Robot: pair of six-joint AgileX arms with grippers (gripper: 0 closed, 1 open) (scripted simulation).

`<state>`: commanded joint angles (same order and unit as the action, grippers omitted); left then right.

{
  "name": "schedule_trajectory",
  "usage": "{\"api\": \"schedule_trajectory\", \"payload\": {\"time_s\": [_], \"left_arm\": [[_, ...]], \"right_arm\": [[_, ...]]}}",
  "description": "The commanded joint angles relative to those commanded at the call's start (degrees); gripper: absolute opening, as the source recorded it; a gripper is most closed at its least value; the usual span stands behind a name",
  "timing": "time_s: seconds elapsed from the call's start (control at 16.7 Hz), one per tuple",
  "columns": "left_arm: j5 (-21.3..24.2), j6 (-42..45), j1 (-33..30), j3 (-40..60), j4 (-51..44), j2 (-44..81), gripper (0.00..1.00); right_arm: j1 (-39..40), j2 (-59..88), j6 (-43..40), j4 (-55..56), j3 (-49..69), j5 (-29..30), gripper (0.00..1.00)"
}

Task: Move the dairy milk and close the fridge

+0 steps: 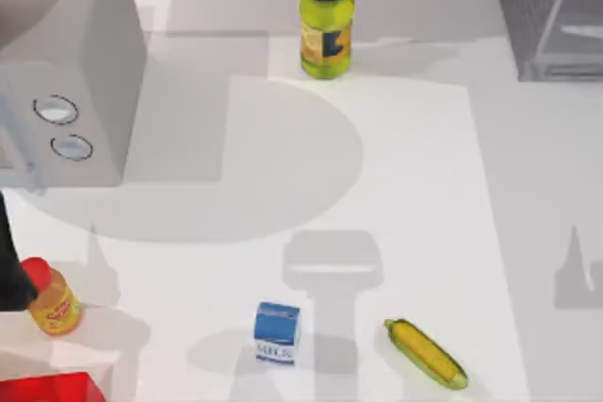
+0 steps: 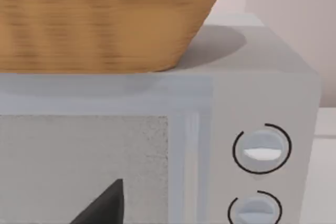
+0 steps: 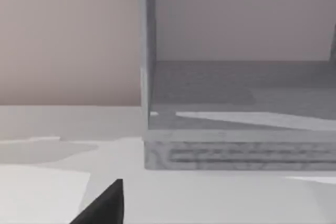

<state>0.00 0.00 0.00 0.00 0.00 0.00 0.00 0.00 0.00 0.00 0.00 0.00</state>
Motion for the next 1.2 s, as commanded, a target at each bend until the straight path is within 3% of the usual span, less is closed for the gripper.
{"api": "schedule_trajectory", "payload": {"time_s": [0.18,0.36,0.96,1.2], "left_arm": [[0.0,0.0,0.0,0.0,0.0,0.0,1.00],[0.0,0.0,0.0,0.0,0.0,0.0,1.00],[0.0,0.0,0.0,0.0,0.0,0.0,1.00],[0.0,0.0,0.0,0.0,0.0,0.0,1.00]], "right_arm": [[0.8,0.8,0.0,0.8,0.0,0.8,1.00],[6.4,5.9,0.1,5.9,0.3,6.4,1.00],[43.1,35.6,0.8,33.9,1.2,43.2,1.00],[51.7,42.9,1.0,40.7,1.3,51.9,1.00]]}}
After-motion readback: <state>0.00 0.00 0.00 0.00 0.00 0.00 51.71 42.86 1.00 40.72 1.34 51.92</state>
